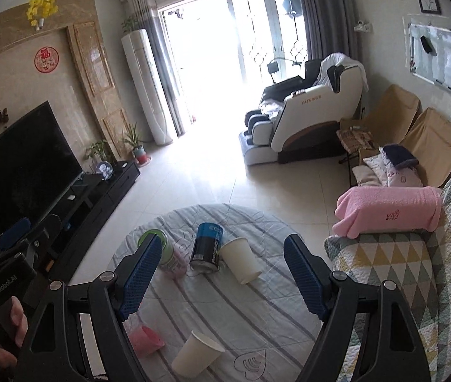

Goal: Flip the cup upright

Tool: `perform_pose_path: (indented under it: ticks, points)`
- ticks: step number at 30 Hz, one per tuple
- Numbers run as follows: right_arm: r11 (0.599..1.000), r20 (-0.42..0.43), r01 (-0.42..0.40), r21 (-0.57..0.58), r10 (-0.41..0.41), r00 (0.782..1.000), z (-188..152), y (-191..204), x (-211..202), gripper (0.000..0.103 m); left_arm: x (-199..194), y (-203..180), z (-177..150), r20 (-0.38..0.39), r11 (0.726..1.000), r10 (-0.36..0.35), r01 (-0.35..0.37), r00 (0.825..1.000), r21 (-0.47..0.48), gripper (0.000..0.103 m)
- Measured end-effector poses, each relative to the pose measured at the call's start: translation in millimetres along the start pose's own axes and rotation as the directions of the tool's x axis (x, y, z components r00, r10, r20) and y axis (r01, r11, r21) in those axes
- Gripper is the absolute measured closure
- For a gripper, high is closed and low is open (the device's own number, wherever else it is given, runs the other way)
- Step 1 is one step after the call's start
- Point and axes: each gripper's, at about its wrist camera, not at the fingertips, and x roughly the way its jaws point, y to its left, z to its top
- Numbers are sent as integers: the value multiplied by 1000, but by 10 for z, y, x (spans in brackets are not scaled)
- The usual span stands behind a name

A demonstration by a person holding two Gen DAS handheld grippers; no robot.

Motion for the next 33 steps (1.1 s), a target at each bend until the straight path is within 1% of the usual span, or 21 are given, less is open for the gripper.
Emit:
perform_pose_path:
  ticks: [4,7,9,12,17,24,29,33]
  points:
    - [1000,72,-26,-9,26,997,-36,22,-73,23,11,-16,-8,23,1000,-11,11,1000,6,6]
    - [999,88,-21,-29,23,996,-55,58,-71,23,-30,-18,0,50,1000,-6,6,999,11,6]
    - [999,94,-34,-36,37,995,-53,80,-64,23,-56,-18,15,66,1000,-4,3,998,16,4]
    - [998,96,-22,-51,27,995,-28,110,-44,23,-81,-24,29,83,1000,-5,3,997,21,2]
    - [998,106,-11,-61,18,994,-10,120,-36,23,-77,-18,47,90,1000,3,-5,996,28,2]
    - [998,91,-2,-61,7,996,-28,134,-27,23,-71,-25,64,86,1000,-4,2,996,29,1]
    - [999,64,3,-54,0,998,-61,129,-6,23,-98,-33,63,91,999,-10,7,996,33,1]
    - [999,63,7,-52,-4,998,-75,125,-21,23,-99,-32,64,92,999,-10,7,996,33,0]
